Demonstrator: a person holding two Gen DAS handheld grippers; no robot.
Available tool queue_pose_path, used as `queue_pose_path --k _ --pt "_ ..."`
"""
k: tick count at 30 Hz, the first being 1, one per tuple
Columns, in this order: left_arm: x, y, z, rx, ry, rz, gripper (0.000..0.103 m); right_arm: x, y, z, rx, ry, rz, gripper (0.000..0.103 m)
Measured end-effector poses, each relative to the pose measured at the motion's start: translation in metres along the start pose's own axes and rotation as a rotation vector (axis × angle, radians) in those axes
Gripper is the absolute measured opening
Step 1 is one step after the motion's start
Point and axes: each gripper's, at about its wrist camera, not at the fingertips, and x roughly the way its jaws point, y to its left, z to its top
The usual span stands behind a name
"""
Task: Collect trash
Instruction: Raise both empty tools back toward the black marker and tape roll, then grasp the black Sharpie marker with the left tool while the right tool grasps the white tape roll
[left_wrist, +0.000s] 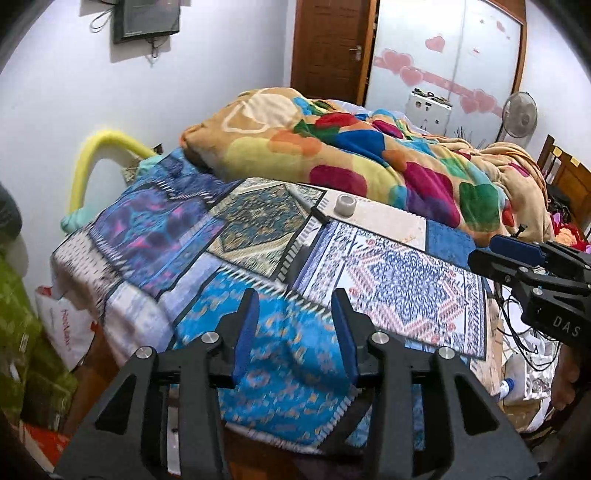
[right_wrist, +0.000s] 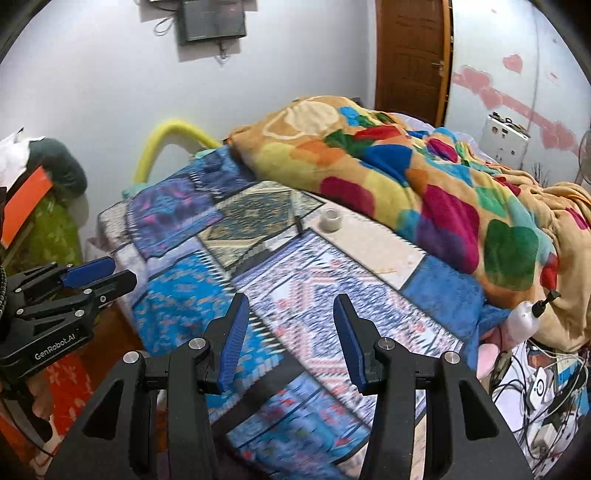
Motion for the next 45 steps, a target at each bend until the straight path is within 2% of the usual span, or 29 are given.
queue_pose_path --k 5,6,8,10,16,22,25,34,35,36,37,42,45 --pt "0.035 -0.007 0.019 0.017 0.012 -0.008 0.055 0.026 -0.019 0.014 0.012 0.006 -0.013 0.045" --pt "0.042 -0.006 0.022 0.015 0.014 -0.009 0.059 0.032 -0.023 0.016 0.014 0.007 -0.017 0.047" --pt "0.057 -0.005 0.028 0.008 0.019 -0.009 0.062 0.046 -0.028 0.022 0.023 0.009 -0.019 0.054" --pt "0.075 -0.003 0.035 0.005 0.031 -0.015 0.062 0.061 -0.033 0.028 0.036 0.013 -0.014 0.059" --pt "0.121 0.01 0.045 -0.019 0.034 -0.012 0.062 0.12 -0.039 0.045 0.041 0.047 -0.012 0.059" --pt "0.171 0.024 0.047 -0.068 0.085 -0.026 0.062 0.174 -0.048 0.058 0.073 0.081 -0.016 0.059" --pt "0.187 0.026 0.048 -0.085 0.104 -0.041 0.062 0.199 -0.057 0.066 0.116 0.108 0.024 0.059" --pt "0.226 0.014 0.062 -0.071 0.136 -0.058 0.062 0.249 -0.068 0.073 0.163 0.166 0.045 0.059" --pt "0.228 0.012 0.065 -0.072 0.137 -0.058 0.062 0.248 -0.07 0.074 0.17 0.151 0.035 0.058" --pt "0.231 0.009 0.068 -0.071 0.137 -0.057 0.062 0.249 -0.071 0.074 0.171 0.145 0.03 0.05" --pt "0.234 0.007 0.07 -0.07 0.138 -0.059 0.062 0.248 -0.072 0.075 0.171 0.146 0.036 0.035" --pt "0.248 -0.012 0.081 -0.059 0.148 -0.057 0.062 0.236 -0.077 0.068 0.123 0.129 -0.02 0.035" --pt "0.258 -0.023 0.087 -0.043 0.146 -0.031 0.062 0.224 -0.082 0.06 0.097 0.115 -0.053 0.035"
